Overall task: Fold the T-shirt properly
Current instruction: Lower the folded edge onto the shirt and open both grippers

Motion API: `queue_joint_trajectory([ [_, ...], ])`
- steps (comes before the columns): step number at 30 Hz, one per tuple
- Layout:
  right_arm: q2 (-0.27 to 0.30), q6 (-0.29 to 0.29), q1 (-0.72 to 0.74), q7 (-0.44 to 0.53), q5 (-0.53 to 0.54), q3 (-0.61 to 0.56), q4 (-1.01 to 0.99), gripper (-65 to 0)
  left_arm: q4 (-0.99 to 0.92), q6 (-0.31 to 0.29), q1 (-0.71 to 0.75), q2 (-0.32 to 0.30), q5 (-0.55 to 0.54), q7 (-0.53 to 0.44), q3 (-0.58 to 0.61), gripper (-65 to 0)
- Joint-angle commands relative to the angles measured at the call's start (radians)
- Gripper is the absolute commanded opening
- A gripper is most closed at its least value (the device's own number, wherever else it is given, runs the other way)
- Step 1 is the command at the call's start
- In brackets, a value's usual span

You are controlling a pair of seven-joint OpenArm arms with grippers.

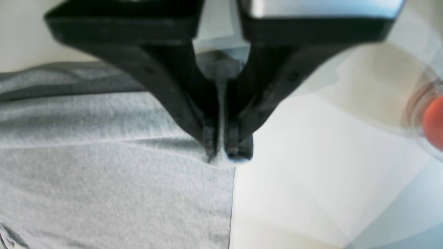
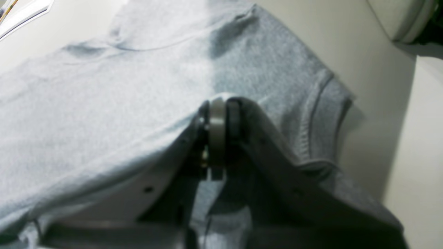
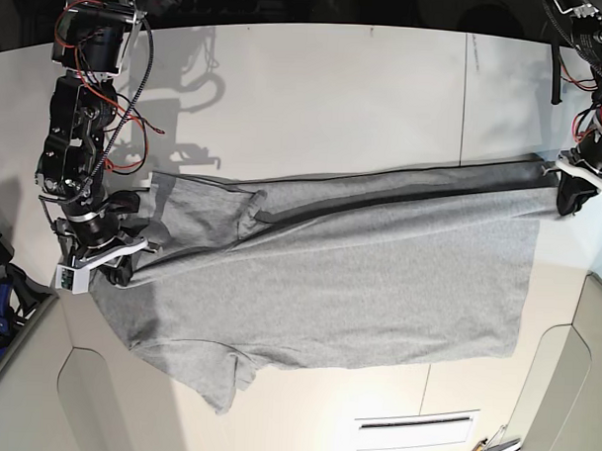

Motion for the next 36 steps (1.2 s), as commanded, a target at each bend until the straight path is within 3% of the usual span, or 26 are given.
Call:
queue_joint_trajectory([
  [1, 0.011, -0.003, 0.023, 0.034, 0.007, 0.004, 0.017, -50.5, 0.014, 0.007, -0.008, -0.022, -0.01, -0.033, -0.006, -55.9],
  [3, 0.011, -0.003, 0.023, 0.034, 0.007, 0.004, 0.017, -40.0, 0.014, 0.007, -0.008, -0.022, -0.01, -0.032, -0.006, -44.8],
  [4, 0.011, -0.003, 0.024, 0.034, 0.007, 0.004, 0.017, -38.3, 0.014, 0.007, -0.008, -0.022, -0.01, -0.032, -0.006, -41.3],
  [10, 0.011, -0.003, 0.021, 0.017, 0.007, 0.004, 0.076, -38.3, 0.018, 0.006, -0.008, -0.022, -0.01, -0.039, -0.006, -40.4],
  [14, 0.011, -0.003, 0.021, -0.06, 0.007, 0.004, 0.154, -38.4, 0.048, -0.05, -0.008, -0.022, -0.021, -0.032, -0.006, -40.5],
  [16, 0.011, 0.008, 0.021, -0.083, 0.004, 0.004, 0.186, -42.3, 0.065, -0.087, -0.008, -0.021, -0.061, -0.008, -0.006, -40.8],
  [19, 0.011, 0.008, 0.016, -0.096, -0.024, 0.004, 0.196, -65.0, 0.069, -0.115, -0.007, -0.021, -0.096, 0.019, -0.004, -48.4],
  [22, 0.011, 0.007, 0.001, -0.096, -0.054, 0.004, 0.192, -65.0, 0.069, -0.114, -0.007, -0.019, -0.072, 0.021, 0.021, -60.6],
  [23, 0.011, 0.007, -0.002, -0.094, -0.064, 0.004, 0.187, -65.0, 0.069, -0.101, -0.008, -0.019, -0.055, 0.021, 0.04, -64.7],
  [27, 0.024, 0.007, 0.0, -0.065, -0.102, 0.003, 0.129, -65.0, 0.069, -0.024, -0.008, -0.019, 0.097, -0.02, 0.161, -65.0],
  [32, 0.065, 0.008, 0.005, -0.059, -0.105, 0.003, 0.009, -65.0, 0.068, 0.152, -0.008, -0.019, 0.326, -0.08, 0.298, -65.0],
  [36, 0.09, 0.008, 0.004, -0.079, -0.105, 0.003, -0.08, -65.0, 0.057, 0.193, -0.008, -0.019, 0.384, -0.08, 0.322, -65.0],
])
